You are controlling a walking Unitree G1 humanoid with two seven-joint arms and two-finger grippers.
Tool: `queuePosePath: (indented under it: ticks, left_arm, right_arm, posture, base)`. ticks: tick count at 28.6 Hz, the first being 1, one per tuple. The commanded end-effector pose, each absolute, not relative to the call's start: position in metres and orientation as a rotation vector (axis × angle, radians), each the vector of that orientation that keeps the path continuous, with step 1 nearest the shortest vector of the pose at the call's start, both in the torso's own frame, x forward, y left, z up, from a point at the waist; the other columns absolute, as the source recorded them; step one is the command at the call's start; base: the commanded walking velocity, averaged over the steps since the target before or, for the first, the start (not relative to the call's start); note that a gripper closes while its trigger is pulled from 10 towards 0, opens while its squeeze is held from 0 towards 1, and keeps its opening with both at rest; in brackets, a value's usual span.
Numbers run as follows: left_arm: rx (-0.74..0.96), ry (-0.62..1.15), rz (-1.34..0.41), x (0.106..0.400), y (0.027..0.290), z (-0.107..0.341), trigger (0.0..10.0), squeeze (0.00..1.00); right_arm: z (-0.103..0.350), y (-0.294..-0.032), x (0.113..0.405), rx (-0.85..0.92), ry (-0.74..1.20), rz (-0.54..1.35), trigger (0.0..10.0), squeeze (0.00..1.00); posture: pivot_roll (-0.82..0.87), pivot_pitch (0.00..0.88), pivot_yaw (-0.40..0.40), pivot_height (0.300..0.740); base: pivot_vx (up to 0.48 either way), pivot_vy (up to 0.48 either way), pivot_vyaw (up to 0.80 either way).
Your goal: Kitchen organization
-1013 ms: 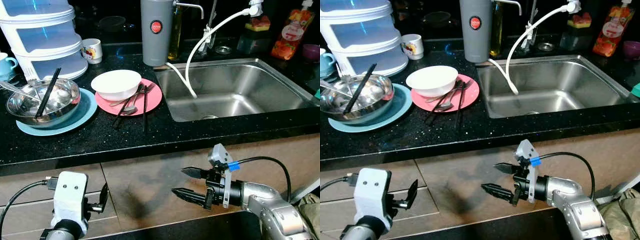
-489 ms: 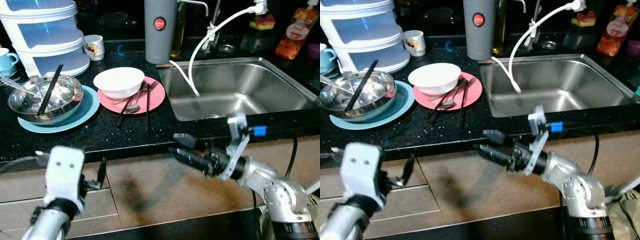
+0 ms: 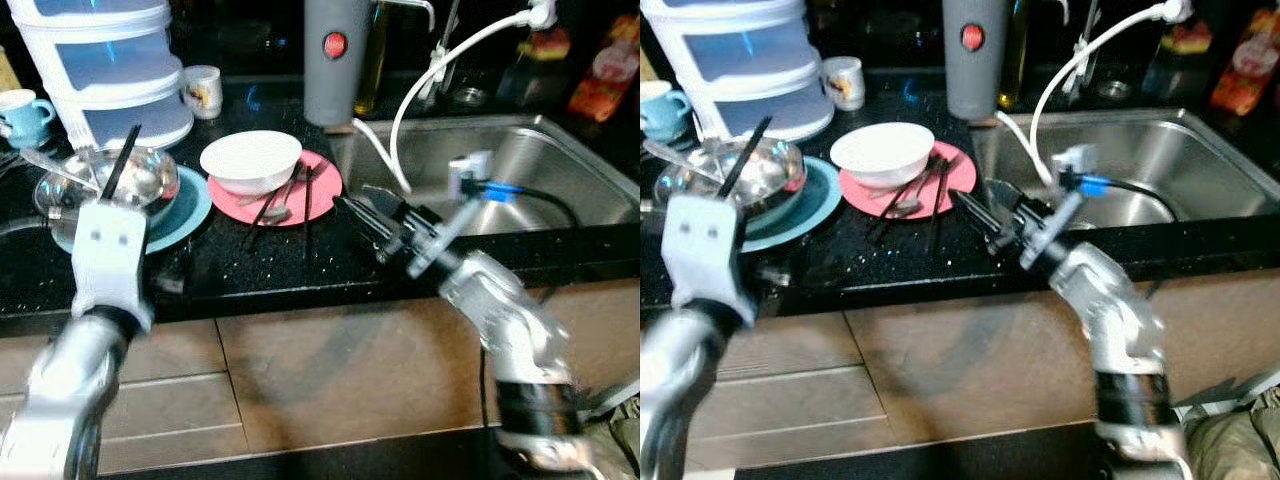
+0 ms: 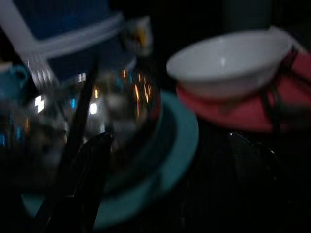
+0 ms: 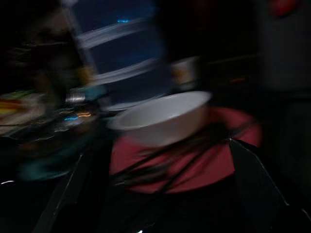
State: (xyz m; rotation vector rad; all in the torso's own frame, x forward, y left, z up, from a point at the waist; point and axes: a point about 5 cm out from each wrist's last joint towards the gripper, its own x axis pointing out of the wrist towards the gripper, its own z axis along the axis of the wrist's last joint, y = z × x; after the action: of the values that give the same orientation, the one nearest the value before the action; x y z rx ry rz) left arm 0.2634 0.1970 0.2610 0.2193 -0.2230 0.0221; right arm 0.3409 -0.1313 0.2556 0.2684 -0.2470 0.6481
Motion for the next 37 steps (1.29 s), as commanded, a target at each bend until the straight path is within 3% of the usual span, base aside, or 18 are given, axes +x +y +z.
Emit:
queuePosePath:
  ticks: [1, 14, 25, 37]
  left_arm:
    - [0.232, -0.188, 0.011, 0.268, 0.198, 0.257, 10.0, 0.00]
    - [0.329, -0.255, -0.199, 0.277, 0.166, 0.268, 10.0, 0.00]
    - [0.307, -0.357, -0.109, 0.282, 0.176, 0.289, 10.0, 0.00]
    - [0.305, -0.370, -0.093, 0.281, 0.181, 0.289, 10.0, 0.00]
  right_arm:
    - [0.254, -0.135, 0.344, 0.182, -0.263, 0.555, 10.0, 0.00]
    - [0.262, -0.131, 0.353, 0.165, -0.350, 0.404, 10.0, 0.00]
    - [0.255, -0.122, 0.352, 0.159, -0.341, 0.409, 10.0, 0.00]
    - [0.252, -0.120, 0.353, 0.138, -0.334, 0.405, 10.0, 0.00]
  posture:
    - [0.05, 0.091, -0.007, 0.740]
    - [0.05, 0.081, -0.014, 0.740]
    - [0.05, 0.063, -0.016, 0.740]
    - [0.05, 0.058, -0.017, 0.740]
  base:
    - [0.000, 0.000, 0.00]
    - [0.000, 0.000, 0.00]
    - [0.000, 0.000, 0.00]
    - [0.433, 0.000, 0.00]
